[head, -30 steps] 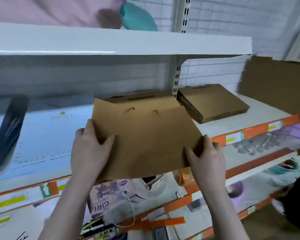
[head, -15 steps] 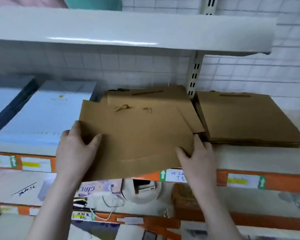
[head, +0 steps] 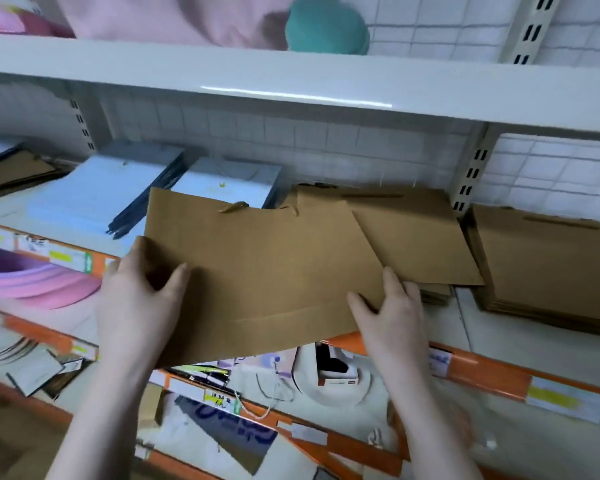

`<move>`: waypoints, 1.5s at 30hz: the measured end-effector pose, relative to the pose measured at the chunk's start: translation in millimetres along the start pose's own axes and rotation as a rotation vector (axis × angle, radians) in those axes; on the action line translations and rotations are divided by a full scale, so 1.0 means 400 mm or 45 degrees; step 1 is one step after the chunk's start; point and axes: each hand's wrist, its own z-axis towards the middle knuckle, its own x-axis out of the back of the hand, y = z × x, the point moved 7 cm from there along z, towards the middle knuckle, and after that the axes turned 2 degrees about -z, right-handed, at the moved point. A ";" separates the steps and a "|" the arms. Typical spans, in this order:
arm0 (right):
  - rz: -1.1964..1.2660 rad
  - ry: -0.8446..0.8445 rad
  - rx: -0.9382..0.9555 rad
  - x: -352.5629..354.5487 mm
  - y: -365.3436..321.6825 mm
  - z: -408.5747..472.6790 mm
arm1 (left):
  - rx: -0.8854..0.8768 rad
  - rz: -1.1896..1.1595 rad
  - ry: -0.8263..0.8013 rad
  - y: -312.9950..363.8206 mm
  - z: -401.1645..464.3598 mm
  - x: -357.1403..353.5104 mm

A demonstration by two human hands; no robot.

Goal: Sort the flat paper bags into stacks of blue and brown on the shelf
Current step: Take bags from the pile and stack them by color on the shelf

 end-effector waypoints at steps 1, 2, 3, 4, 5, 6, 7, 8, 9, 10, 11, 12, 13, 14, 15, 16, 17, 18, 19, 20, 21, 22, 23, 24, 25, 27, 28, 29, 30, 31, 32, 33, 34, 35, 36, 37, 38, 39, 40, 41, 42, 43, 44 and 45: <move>-0.001 -0.010 0.028 -0.014 -0.023 -0.006 | 0.026 0.002 0.031 -0.020 -0.002 0.030; -0.003 -0.022 0.057 -0.029 -0.047 -0.015 | 0.036 -0.001 0.062 -0.038 -0.004 0.060; -0.004 -0.039 0.080 -0.044 -0.068 -0.024 | 0.041 0.000 0.091 -0.054 -0.006 0.088; 0.000 -0.053 0.105 -0.058 -0.091 -0.034 | 0.055 0.011 0.115 -0.072 -0.009 0.117; 0.009 -0.059 0.127 -0.071 -0.113 -0.045 | 0.067 0.026 0.134 -0.088 -0.012 0.144; 0.015 -0.059 0.146 -0.082 -0.133 -0.055 | 0.069 0.038 0.151 -0.102 -0.015 0.170; 0.016 -0.060 0.158 -0.094 -0.151 -0.064 | 0.074 0.043 0.168 -0.115 -0.020 0.196; 0.013 -0.064 0.166 -0.104 -0.168 -0.073 | 0.086 0.040 0.185 -0.125 -0.026 0.220; 0.015 -0.070 0.175 -0.114 -0.184 -0.081 | 0.098 0.032 0.203 -0.134 -0.032 0.243; 0.022 -0.076 0.185 -0.122 -0.198 -0.089 | 0.105 0.024 0.219 -0.141 -0.037 0.263; 0.032 -0.081 0.193 -0.129 -0.210 -0.096 | 0.114 0.025 0.236 -0.147 -0.041 0.280; 0.039 -0.085 0.203 -0.135 -0.221 -0.102 | 0.122 0.030 0.248 -0.152 -0.043 0.296; 0.042 -0.089 0.215 -0.140 -0.230 -0.108 | 0.127 0.036 0.260 -0.158 -0.044 0.308; 0.043 -0.093 0.227 -0.145 -0.236 -0.111 | 0.128 0.041 0.271 -0.164 -0.045 0.317; 0.048 -0.096 0.237 -0.148 -0.240 -0.112 | 0.129 0.051 0.283 -0.168 -0.045 0.325; 0.056 -0.100 0.244 -0.150 -0.243 -0.112 | 0.132 0.058 0.291 -0.171 -0.046 0.329; 0.065 -0.104 0.249 -0.150 -0.244 -0.109 | 0.133 0.063 0.295 -0.170 -0.046 0.329; 0.075 -0.105 0.250 -0.148 -0.244 -0.104 | 0.131 0.064 0.294 -0.166 -0.046 0.325; 0.086 -0.103 0.249 -0.144 -0.241 -0.097 | 0.126 0.063 0.293 -0.160 -0.044 0.319; 0.094 -0.097 0.247 -0.138 -0.235 -0.088 | 0.122 0.057 0.291 -0.150 -0.043 0.310; 0.097 -0.087 0.245 -0.130 -0.228 -0.077 | 0.119 0.050 0.292 -0.140 -0.041 0.299; 0.095 -0.075 0.242 -0.121 -0.218 -0.064 | 0.118 0.045 0.288 -0.130 -0.037 0.284; 0.086 -0.062 0.237 -0.111 -0.206 -0.048 | 0.120 0.045 0.288 -0.117 -0.033 0.267; 0.072 -0.050 0.229 -0.099 -0.192 -0.030 | 0.116 0.047 0.285 -0.103 -0.029 0.246; 0.056 -0.038 0.219 -0.087 -0.175 -0.012 | 0.106 0.046 0.279 -0.087 -0.025 0.222; 0.040 -0.010 0.196 -0.057 -0.138 0.028 | 0.098 0.032 0.256 -0.050 -0.015 0.166; 0.039 0.004 0.182 -0.042 -0.117 0.048 | 0.082 0.026 0.242 -0.028 -0.009 0.135; 0.038 0.017 0.169 -0.027 -0.093 0.069 | 0.063 0.023 0.224 -0.006 -0.002 0.102; 0.033 0.028 0.158 -0.013 -0.069 0.089 | 0.053 0.024 0.206 0.019 0.002 0.070; 0.025 0.041 0.150 0.001 -0.044 0.109 | 0.049 0.024 0.192 0.041 0.006 0.037; 0.018 0.056 0.144 0.016 -0.019 0.128 | 0.046 0.019 0.173 0.062 0.008 0.003; 0.013 0.072 0.134 0.031 0.007 0.145 | 0.042 0.008 0.153 0.085 0.009 -0.029; 0.007 0.090 0.121 0.047 0.033 0.161 | 0.035 -0.004 0.127 0.108 0.009 -0.063; -0.001 0.105 0.105 0.061 0.061 0.177 | 0.030 -0.013 0.098 0.132 0.007 -0.097; -0.007 0.121 0.092 0.076 0.087 0.190 | 0.029 -0.018 0.066 0.154 0.004 -0.130; -0.011 0.139 0.083 0.089 0.112 0.202 | 0.026 -0.025 0.038 0.175 0.002 -0.161; -0.017 0.159 0.074 0.101 0.137 0.214 | 0.018 -0.034 0.013 0.195 0.000 -0.190; -0.028 0.177 0.061 0.111 0.160 0.225 | 0.009 -0.046 -0.016 0.213 -0.001 -0.219; -0.045 0.190 0.042 0.120 0.182 0.235 | 0.001 -0.051 -0.047 0.231 -0.002 -0.246; -0.063 0.199 0.021 0.128 0.201 0.243 | -0.004 -0.045 -0.081 0.244 -0.001 -0.274; -0.081 0.203 0.000 0.133 0.218 0.251 | -0.009 -0.033 -0.117 0.256 0.002 -0.301; -0.097 0.202 -0.022 0.137 0.233 0.257 | -0.018 -0.026 -0.152 0.267 0.005 -0.327; -0.111 0.198 -0.042 0.139 0.246 0.263 | -0.031 -0.022 -0.186 0.275 0.010 -0.353; -0.120 0.190 -0.059 0.139 0.257 0.269 | -0.037 -0.016 -0.218 0.280 0.016 -0.378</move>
